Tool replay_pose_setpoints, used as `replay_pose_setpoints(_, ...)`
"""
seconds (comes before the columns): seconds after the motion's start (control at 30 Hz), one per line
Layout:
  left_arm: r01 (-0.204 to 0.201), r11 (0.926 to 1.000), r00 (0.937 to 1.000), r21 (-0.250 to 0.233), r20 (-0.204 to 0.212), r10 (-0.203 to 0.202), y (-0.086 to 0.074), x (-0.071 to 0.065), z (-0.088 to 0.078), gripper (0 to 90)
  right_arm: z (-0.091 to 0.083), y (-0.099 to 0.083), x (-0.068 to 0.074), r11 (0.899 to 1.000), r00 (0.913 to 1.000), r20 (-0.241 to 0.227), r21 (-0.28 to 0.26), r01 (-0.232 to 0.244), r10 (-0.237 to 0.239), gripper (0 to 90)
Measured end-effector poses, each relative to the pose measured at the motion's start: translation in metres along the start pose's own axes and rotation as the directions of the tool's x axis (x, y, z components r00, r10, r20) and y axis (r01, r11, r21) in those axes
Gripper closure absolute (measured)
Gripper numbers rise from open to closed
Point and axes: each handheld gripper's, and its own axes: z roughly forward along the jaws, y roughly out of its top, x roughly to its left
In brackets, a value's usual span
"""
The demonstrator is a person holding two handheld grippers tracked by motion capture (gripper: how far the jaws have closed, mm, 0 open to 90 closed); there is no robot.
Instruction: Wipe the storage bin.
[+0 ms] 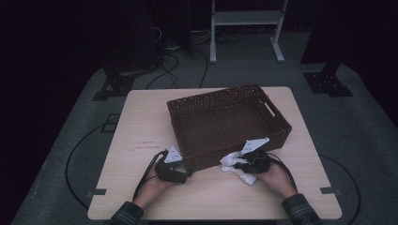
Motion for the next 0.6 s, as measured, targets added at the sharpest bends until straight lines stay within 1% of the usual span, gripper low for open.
replay_pose_setpoints(0.07,0.000,1.0000,1.0000,0.000,0.000,0.000,0.000,0.000,0.000,22.3,-0.008,0.003,0.003,0.999,1.0000,-0.002,-0.037,0.001,-0.001,73.3)
replay_pose_setpoints(0.13,0.000,1.0000,1.0000,0.000,0.000,0.000,0.000,0.000,0.000,22.3,-0.015,0.007,0.005,0.998,0.9999,0.007,-0.065,0.012,-0.011,73.3)
replay_pose_setpoints(0.17,0.000,1.0000,1.0000,0.000,0.000,0.000,0.000,0.000,0.000,22.3,-0.020,0.009,0.006,0.996,0.9999,0.008,-0.089,0.009,-0.009,73.3)
replay_pose_setpoints(0.23,0.000,1.0000,1.0000,0.000,0.000,0.000,0.000,0.000,0.000,22.3,-0.027,0.012,0.009,0.993,0.9998,0.011,-0.116,0.015,-0.014,73.3)
replay_pose_setpoints(0.33,0.000,1.0000,1.0000,0.000,0.000,0.000,0.000,0.000,0.000,22.3,-0.034,0.017,0.013,0.990,0.9993,0.022,-0.137,0.033,-0.030,73.3)
replay_pose_setpoints(0.5,0.000,1.0000,1.0000,0.000,0.000,0.000,0.000,0.000,0.000,22.2,-0.039,0.021,0.016,0.987,0.9989,0.018,-0.156,0.047,-0.044,73.3)
replay_pose_setpoints(0.6,-0.001,1.0000,1.0000,0.000,0.000,0.001,0.000,0.000,0.000,22.2,-0.047,0.025,0.018,0.979,0.9991,0.007,-0.201,0.042,-0.041,73.3)
